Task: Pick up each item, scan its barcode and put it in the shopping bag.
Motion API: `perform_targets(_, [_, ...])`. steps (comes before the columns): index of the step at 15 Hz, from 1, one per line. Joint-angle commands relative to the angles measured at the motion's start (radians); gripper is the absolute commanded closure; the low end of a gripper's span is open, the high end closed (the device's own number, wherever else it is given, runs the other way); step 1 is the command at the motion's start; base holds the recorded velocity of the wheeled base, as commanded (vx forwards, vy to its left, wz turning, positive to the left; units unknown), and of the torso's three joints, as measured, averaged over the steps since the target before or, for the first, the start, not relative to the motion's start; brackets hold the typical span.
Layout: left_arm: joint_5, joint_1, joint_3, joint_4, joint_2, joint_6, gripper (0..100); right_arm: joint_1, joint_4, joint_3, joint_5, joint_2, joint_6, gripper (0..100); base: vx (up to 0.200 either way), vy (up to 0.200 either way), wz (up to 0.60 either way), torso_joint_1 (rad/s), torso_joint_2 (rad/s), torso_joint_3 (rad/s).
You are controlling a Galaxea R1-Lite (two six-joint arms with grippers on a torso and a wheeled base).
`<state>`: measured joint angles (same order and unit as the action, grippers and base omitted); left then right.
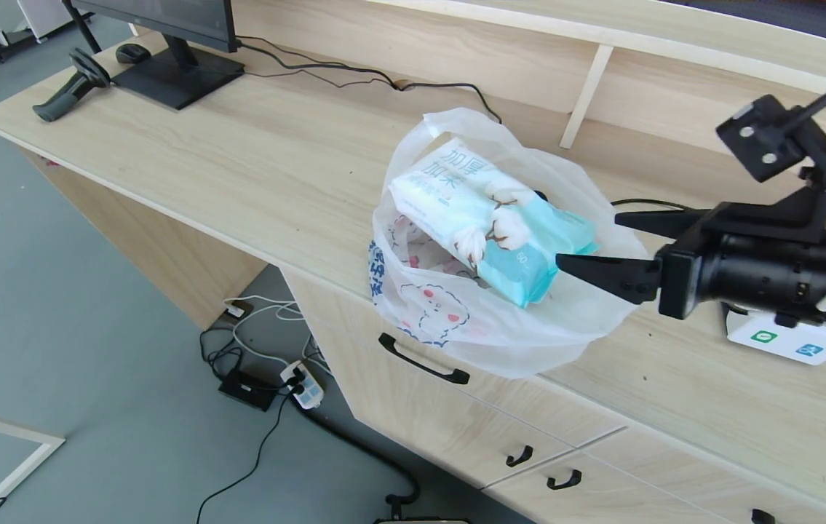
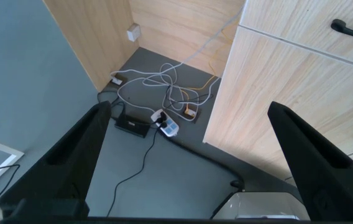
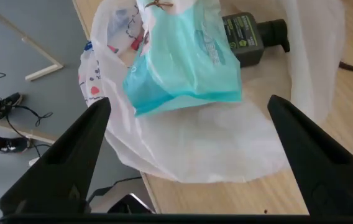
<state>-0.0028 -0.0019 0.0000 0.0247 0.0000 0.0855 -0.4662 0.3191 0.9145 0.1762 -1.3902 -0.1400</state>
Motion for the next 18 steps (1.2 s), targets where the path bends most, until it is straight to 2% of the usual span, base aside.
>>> perform_targets(1, [0.0,0.0,0.0,-0.002,0.002,0.0,0,0.001,-0.041,-0.197,-0.047,0.306,0.034,0,0.0,0.0,0.0,0.0,0.0,0.0])
perform_targets(2, [0.0,0.0,0.0,-0.002,0.002,0.0,0,-0.002,-0.065,-0.247,-0.053,0.361,0.042,0,0.0,0.0,0.0,0.0,0.0,0.0])
perform_targets(4, [0.0,0.0,0.0,-0.002,0.002,0.0,0,-0.002,-0.095,-0.434,-0.058,0.543,0.042,0,0.0,0.0,0.0,0.0,0.0,0.0])
perform_targets(6, [0.0,-0.001,0.0,-0.002,0.002,0.002,0,0.001,-0.097,-0.562,-0.107,0.668,0.046,0,0.0,0.0,0.0,0.0,0.0,0.0])
perform_targets(8, [0.0,0.0,0.0,-0.002,0.002,0.002,0,0.001,-0.089,-0.632,-0.176,0.703,0.082,0,0.0,0.0,0.0,0.0,0.0,0.0])
perform_targets(10, [0.0,0.0,0.0,0.0,0.002,-0.001,0,0.003,-0.084,-0.707,-0.181,0.741,0.089,0,0.0,0.0,0.0,0.0,0.0,0.0])
perform_targets(12, [0.0,0.0,0.0,0.001,0.002,0.0,0,0.031,-0.086,-0.752,-0.268,0.793,0.085,0,0.0,0.0,0.0,0.0,0.0,0.0])
perform_targets(17, [0.0,0.0,0.0,0.001,0.002,0.0,0,0.04,-0.094,-0.91,-0.276,0.919,0.086,0,0.0,0.0,0.0,0.0,0.0,0.0])
perform_targets(18, [0.0,0.0,0.0,0.001,0.002,0.0,0,0.043,-0.192,-0.911,-0.277,1.01,0.085,0,0.0,0.0,0.0,0.0,0.0,0.0])
